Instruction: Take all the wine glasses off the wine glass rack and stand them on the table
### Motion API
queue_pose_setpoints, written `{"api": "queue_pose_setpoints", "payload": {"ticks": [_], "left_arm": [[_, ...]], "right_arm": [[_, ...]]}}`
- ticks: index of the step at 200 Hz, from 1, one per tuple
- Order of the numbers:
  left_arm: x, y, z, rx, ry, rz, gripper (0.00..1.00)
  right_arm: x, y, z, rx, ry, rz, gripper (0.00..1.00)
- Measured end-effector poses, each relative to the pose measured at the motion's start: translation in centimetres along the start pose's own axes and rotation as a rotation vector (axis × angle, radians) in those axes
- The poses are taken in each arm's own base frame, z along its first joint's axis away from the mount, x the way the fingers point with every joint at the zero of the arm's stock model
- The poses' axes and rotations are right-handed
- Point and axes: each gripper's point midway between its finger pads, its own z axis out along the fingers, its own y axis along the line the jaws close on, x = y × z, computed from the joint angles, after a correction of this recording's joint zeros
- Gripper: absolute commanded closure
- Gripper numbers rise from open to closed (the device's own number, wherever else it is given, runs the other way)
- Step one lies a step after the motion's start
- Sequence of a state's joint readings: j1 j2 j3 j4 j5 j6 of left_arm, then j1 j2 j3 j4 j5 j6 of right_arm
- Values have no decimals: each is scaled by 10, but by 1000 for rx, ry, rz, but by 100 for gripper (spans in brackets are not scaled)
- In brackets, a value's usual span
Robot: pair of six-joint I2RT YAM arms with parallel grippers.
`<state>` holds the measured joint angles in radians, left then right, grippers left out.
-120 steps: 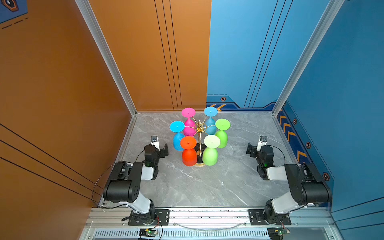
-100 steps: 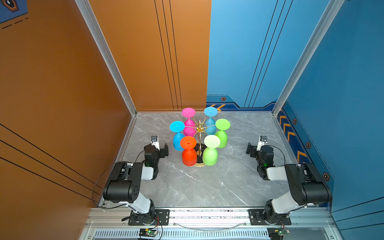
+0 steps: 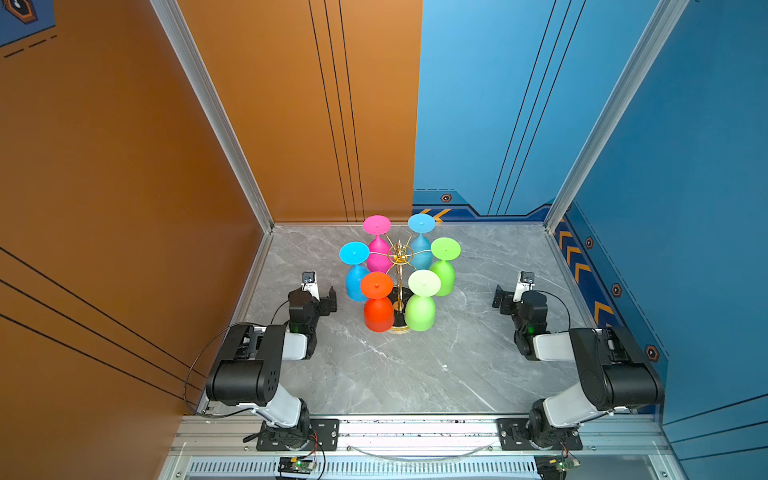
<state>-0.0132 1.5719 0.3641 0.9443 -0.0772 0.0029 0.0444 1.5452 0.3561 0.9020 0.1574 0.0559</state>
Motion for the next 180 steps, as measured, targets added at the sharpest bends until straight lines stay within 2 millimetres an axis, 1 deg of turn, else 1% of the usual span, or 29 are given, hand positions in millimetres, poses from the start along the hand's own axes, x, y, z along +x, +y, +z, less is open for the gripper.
{"api": "queue_pose_setpoints", "payload": {"ticks": [82, 103, 114, 136, 154, 180], "left_arm": [[0, 0, 0, -1, 2, 0, 2], [-2, 1, -4, -1, 11, 0, 2], [-7, 1, -7, -4, 8, 0, 2], [-28, 5, -15, -28, -25, -5, 2], [-42, 8, -23, -55, -33, -18, 2], [-65, 11, -36, -85, -31, -44, 2]], "right_arm": [[0, -1, 0, 4, 3, 0, 0], [-3, 0, 2, 6, 17, 0, 0], [-8, -1, 2, 13, 20, 0, 0], [-29, -4, -1, 31, 12, 16, 0], [-47, -5, -7, 37, 11, 41, 0], [-71, -8, -21, 49, 29, 90, 0]]}}
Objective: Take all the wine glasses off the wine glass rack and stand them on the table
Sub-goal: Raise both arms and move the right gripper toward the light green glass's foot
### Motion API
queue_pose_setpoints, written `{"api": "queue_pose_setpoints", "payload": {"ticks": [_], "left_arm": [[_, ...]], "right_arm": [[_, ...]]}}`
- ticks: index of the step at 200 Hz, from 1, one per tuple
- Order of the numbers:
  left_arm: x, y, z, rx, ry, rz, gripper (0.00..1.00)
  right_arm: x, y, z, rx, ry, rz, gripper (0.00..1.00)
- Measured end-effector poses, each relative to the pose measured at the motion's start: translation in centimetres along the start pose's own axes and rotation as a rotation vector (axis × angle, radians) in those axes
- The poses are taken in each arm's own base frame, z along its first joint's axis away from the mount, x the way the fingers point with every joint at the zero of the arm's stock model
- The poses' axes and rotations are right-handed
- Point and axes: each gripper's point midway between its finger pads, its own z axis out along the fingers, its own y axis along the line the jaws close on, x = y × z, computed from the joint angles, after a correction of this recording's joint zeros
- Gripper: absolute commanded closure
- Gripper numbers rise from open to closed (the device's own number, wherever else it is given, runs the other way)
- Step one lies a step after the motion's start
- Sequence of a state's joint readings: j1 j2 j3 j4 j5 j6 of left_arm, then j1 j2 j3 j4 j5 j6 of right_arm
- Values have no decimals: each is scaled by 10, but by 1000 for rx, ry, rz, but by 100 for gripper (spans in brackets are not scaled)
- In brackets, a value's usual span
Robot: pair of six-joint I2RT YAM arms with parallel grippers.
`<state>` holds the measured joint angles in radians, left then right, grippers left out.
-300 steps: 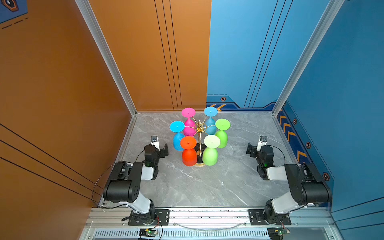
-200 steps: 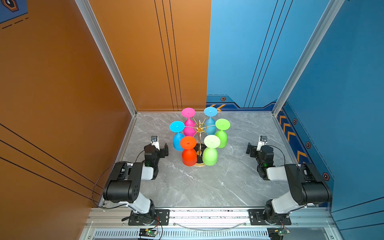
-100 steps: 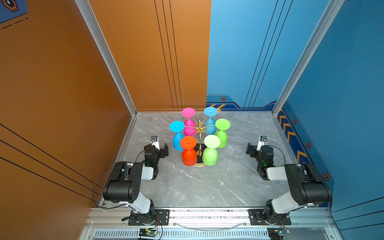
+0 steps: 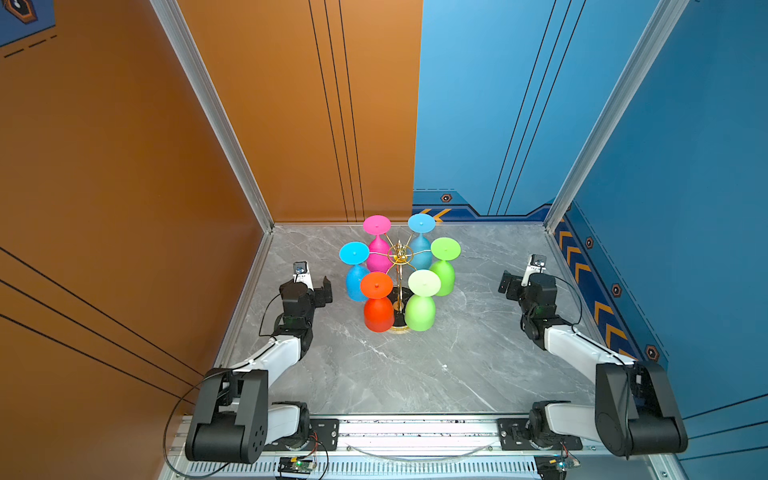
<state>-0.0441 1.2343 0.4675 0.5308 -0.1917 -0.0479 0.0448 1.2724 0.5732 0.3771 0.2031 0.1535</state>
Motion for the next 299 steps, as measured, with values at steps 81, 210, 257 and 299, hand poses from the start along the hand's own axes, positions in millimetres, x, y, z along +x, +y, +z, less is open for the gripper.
{"api": "queue_pose_setpoints", "payload": {"ticks": [81, 210, 257, 299], "left_arm": [[-71, 1, -61, -20, 59, -22, 2], [-98, -41, -151, 327, 179, -26, 2], [-103, -61, -182, 487, 155, -90, 2], [-86, -69, -192, 548, 174, -104, 2]], "right_arm": [[-71, 24, -61, -152, 166, 219, 3], [-90, 101, -185, -694, 406, 303, 11], [-93, 127, -221, -870, 474, 354, 17], [-95, 150, -239, -1000, 515, 412, 22]]}}
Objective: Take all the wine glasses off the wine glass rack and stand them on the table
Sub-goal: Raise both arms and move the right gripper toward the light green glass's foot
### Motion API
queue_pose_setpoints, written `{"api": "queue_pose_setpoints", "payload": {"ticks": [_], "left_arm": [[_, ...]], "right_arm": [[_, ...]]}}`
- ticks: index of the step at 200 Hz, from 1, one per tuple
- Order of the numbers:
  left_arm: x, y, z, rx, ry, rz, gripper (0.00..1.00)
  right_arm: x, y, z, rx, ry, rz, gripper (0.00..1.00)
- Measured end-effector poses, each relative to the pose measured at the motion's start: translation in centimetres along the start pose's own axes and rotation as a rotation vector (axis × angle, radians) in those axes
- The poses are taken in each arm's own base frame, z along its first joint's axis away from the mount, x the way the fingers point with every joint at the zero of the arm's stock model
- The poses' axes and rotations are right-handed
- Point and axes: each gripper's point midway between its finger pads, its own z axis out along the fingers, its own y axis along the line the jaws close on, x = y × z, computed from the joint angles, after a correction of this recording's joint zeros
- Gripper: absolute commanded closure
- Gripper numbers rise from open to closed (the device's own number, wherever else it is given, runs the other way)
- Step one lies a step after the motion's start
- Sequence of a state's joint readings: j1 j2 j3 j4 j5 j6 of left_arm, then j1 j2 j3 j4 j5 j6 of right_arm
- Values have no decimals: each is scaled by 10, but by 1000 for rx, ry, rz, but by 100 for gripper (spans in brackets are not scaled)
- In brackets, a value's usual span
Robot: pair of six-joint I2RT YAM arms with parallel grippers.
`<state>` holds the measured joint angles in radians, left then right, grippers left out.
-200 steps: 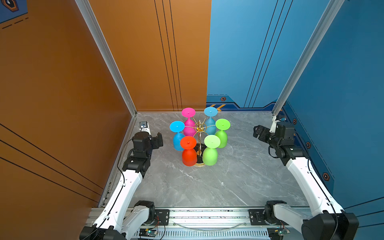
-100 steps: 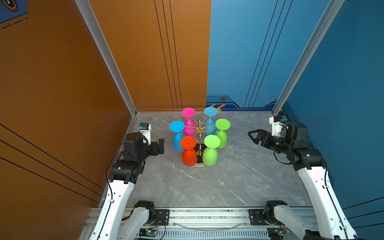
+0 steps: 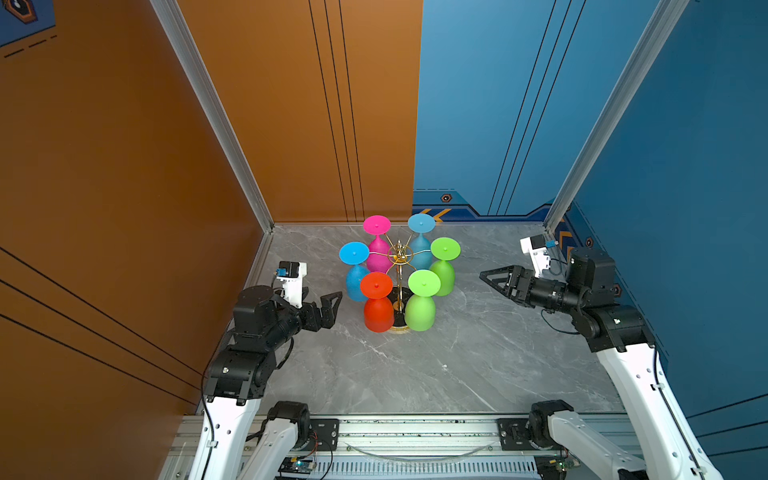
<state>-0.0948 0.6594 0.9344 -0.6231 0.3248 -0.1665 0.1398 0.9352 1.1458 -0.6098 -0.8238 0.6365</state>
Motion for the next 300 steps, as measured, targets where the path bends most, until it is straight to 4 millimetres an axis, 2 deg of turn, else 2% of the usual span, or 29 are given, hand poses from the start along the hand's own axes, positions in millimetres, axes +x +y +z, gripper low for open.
{"api": "queue_pose_setpoints", "payload": {"ticks": [46, 139, 230, 300], "left_arm": [[11, -3, 0, 25, 14, -3, 2], [30, -5, -2, 52, 29, -8, 2], [47, 0, 3, 46, 59, -19, 2], [49, -1, 0, 48, 49, -15, 2]], "right_arm": [[11, 17, 17, -73, 62, 22, 31], [43, 21, 66, -68, 208, 21, 41], [37, 24, 92, -79, 193, 28, 53], [37, 27, 99, -93, 194, 38, 65]]}}
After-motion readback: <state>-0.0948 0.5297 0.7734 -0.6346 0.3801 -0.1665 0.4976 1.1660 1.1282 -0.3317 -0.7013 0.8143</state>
